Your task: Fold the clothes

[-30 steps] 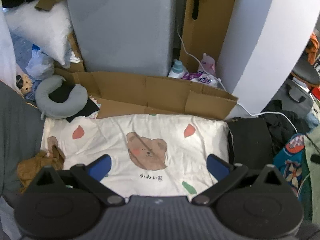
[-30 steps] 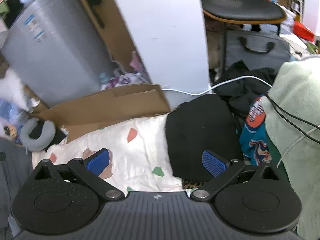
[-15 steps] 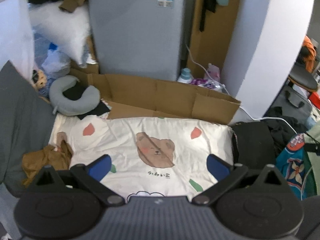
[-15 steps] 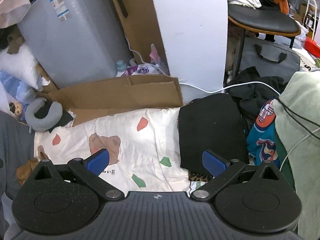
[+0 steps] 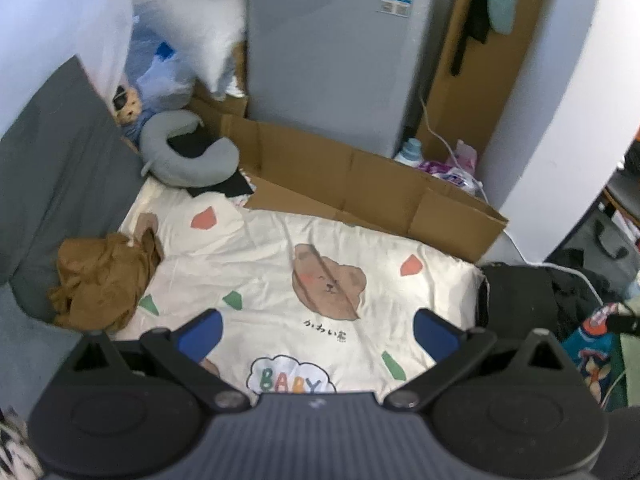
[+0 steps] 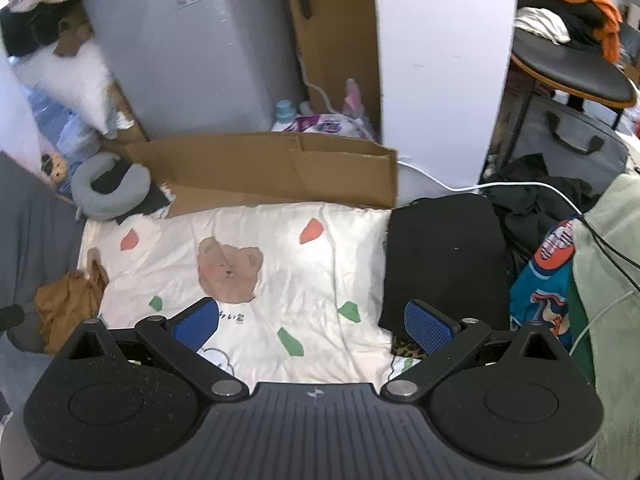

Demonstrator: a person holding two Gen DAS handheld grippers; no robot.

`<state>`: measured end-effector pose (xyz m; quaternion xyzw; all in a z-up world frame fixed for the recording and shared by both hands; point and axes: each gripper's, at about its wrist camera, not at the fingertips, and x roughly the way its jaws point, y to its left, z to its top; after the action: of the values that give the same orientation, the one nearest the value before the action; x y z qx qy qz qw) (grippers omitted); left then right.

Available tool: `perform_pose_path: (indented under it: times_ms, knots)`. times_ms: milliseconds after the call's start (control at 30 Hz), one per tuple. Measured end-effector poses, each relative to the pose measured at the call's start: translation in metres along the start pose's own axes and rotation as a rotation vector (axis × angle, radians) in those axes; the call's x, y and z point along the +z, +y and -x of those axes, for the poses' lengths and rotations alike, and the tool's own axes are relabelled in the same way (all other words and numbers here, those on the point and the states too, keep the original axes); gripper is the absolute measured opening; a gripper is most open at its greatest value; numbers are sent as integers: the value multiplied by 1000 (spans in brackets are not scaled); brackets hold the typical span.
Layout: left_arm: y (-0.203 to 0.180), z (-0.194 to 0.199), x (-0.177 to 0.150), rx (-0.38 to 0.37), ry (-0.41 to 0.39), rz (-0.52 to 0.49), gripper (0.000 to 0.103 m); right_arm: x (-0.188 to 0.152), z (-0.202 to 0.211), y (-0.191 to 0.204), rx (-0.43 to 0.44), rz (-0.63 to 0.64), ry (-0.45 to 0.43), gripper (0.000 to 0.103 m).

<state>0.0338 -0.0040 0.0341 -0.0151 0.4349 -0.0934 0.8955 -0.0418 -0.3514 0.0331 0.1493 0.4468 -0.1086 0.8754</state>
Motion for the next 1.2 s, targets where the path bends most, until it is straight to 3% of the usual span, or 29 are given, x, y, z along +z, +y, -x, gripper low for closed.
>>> perform_pose_path:
  times_ms: [67,733,1200]
  knots:
    - [4,4,-4,19,-29,37,103,-2,0,10,2,24,12,102]
    - [-7,-8,-26,94,87,5,103,-21,-14,65,68,95,102,102]
    - [-9,-13,-37,91,155,0,103,-42,-19,101,84,175,146,102]
